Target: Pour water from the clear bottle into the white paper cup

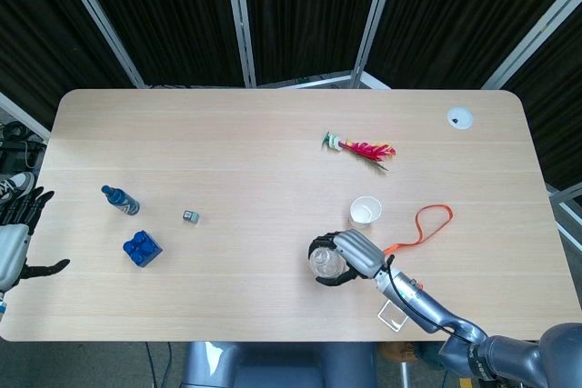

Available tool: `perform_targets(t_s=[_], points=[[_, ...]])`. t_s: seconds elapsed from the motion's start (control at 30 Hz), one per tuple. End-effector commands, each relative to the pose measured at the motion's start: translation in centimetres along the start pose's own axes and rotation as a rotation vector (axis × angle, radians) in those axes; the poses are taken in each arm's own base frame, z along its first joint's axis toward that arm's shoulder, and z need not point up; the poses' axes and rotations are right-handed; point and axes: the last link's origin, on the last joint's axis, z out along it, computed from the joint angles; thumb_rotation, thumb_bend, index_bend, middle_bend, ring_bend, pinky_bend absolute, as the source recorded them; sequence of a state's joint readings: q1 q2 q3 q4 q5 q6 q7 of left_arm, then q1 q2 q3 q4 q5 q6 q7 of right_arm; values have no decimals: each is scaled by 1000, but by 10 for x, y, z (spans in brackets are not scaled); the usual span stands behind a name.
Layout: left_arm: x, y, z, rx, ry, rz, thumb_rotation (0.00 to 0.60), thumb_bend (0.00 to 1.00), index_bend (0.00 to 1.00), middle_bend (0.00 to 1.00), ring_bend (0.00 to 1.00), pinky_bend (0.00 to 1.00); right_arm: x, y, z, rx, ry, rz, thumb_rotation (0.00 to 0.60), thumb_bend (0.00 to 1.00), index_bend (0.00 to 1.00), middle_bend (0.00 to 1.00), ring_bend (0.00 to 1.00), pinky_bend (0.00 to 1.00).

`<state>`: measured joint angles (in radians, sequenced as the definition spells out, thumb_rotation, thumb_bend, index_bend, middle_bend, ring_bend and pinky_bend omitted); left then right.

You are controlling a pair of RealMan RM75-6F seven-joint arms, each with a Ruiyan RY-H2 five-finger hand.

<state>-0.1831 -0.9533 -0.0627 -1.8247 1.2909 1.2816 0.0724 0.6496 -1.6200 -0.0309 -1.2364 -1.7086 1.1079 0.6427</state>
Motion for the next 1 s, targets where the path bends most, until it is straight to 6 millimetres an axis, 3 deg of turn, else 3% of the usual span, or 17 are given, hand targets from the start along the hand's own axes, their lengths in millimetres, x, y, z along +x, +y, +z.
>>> perform_targets(t_s=[0.03,0.8,1.0], points=[[-1,0,0,1,-2,-1,600,0,0,0,0,0,-3,1,-1,6,0,15,600,549,463,607,581,553],[-3,1,1,2,-20,-1,600,0,0,0,0,0,-18,15,-3,55,79,89,600,479,453,577,541,552],[-4,2,1,2,-22,1,600,0,0,0,0,0,-21,17,-5,45,61,86,600,397,355,479,458,540]])
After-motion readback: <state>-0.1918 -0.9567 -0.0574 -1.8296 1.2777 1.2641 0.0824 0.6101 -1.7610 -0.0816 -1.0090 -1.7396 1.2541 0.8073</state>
